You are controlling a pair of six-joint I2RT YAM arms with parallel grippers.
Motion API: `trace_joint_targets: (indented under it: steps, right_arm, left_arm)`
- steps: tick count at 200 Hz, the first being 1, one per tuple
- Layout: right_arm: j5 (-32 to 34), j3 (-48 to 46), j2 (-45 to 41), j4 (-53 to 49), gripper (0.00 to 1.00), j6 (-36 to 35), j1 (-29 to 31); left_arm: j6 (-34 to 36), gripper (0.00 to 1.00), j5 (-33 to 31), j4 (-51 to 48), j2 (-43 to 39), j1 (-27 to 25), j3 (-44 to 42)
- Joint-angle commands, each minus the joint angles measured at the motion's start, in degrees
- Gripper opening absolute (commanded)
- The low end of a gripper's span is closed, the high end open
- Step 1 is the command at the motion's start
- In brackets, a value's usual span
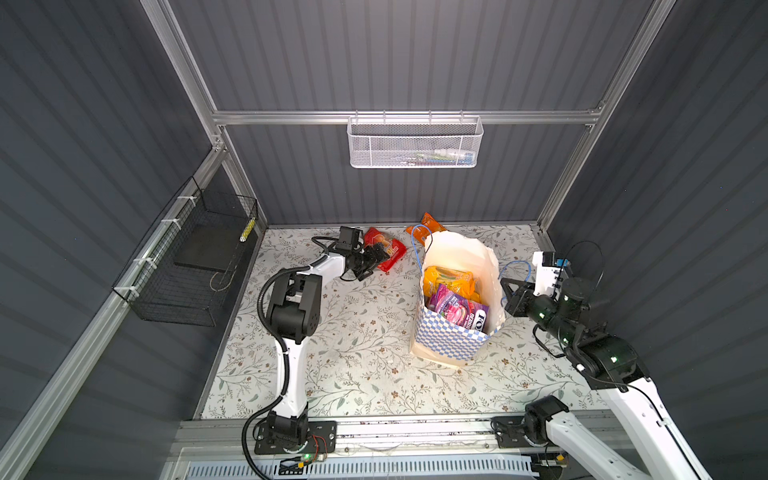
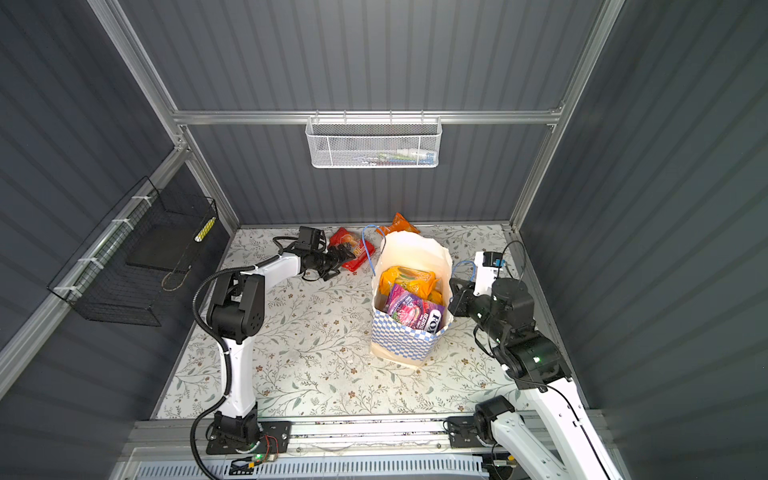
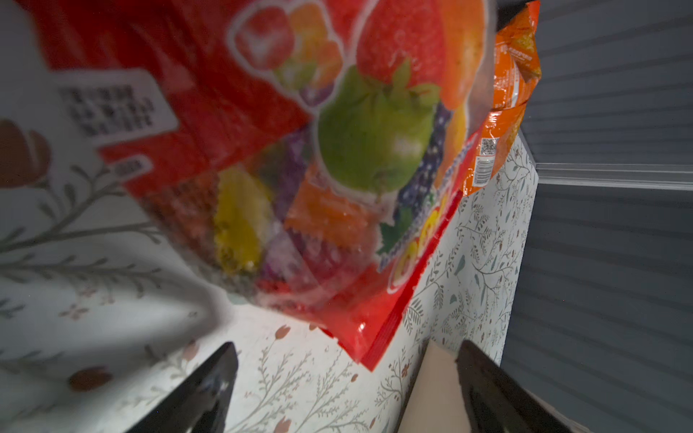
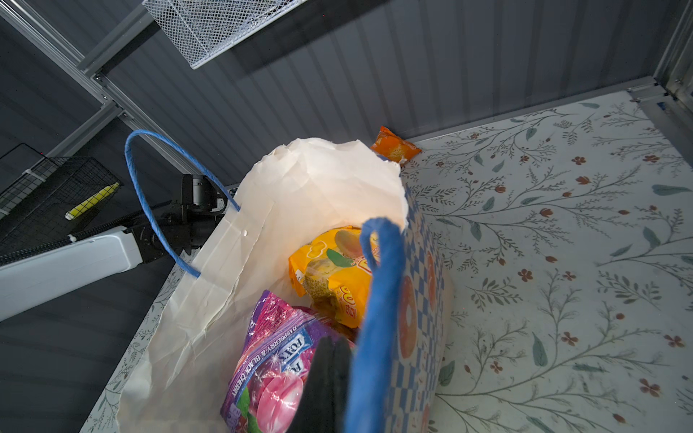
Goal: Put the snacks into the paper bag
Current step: 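Withdraw the left gripper and move it to the red Lot100 bag, then grasp the red Lot100 bag with the left gripper and lift it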
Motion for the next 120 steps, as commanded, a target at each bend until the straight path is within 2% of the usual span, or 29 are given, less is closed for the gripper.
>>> trace_joint_targets:
  steps: [1,41,89,120]
  right_arm:
    - [0.5,-0.6,-0.1,0.2,0.0,-0.7,0.0]
    - [0.7,-0.7,0.0,0.1,0.0,-0.7,0.0]
    - [0.7,-0.7,0.0,0.1,0.0,-0.8,0.1]
    - [0.7,-0.6,-0.2,0.1,0.0,-0.8,0.1]
  left_arm:
    - [-1.5,0.88,1.1,0.9,2.2,-0.3,2.0]
    - [-3.3,0.79,0.0,2.0,6.7,-0.3,3.6]
    - [-4.8,0.6,-4.8,-0.1,10.0,-0.1,4.9]
    - [-5.2,0.38,-5.6,-1.7,12.2,0.4,6.1]
